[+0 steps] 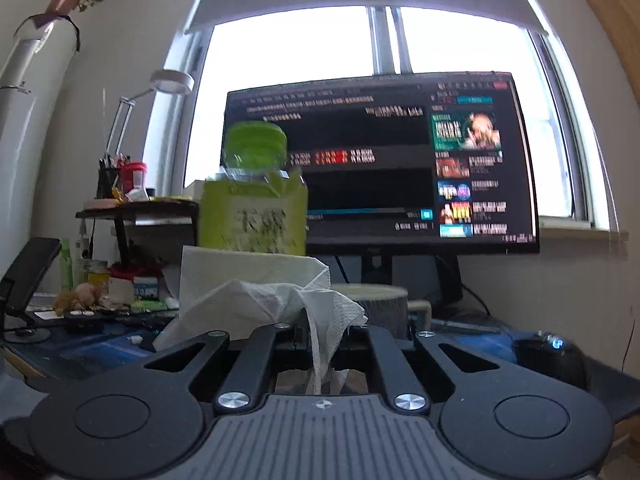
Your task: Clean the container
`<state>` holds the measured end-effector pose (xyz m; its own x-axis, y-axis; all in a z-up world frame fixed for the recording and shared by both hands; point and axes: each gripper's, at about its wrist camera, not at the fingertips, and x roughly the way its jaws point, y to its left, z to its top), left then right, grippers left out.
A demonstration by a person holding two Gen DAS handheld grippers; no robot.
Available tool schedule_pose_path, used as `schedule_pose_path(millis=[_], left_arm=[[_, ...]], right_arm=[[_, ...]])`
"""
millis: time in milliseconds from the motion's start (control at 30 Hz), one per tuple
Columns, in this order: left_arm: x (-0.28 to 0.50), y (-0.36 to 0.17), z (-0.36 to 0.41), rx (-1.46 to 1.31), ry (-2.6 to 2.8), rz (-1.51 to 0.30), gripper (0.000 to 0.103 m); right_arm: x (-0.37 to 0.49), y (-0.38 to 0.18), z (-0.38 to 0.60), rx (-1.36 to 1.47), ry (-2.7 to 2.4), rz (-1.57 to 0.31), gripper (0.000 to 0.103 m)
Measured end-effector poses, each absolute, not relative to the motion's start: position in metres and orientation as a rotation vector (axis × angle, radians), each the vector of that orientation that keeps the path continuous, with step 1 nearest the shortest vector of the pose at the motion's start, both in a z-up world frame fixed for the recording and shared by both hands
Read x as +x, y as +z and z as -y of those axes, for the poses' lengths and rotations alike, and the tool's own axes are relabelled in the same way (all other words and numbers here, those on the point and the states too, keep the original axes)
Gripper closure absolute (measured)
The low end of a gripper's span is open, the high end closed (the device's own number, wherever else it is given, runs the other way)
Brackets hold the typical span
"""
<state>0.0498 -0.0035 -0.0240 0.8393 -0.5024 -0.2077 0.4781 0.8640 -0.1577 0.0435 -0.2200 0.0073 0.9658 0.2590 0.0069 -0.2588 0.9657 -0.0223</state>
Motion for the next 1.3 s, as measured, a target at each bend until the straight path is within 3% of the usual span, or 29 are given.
schedule_pose_path(millis=[1300], left_arm=[[0.047, -0.027, 0.004, -0.104, -0.512, -0.236, 0.04]], right_arm=[[0.033, 0.016, 0.219, -0.014, 0.282, 0.049, 0.095]])
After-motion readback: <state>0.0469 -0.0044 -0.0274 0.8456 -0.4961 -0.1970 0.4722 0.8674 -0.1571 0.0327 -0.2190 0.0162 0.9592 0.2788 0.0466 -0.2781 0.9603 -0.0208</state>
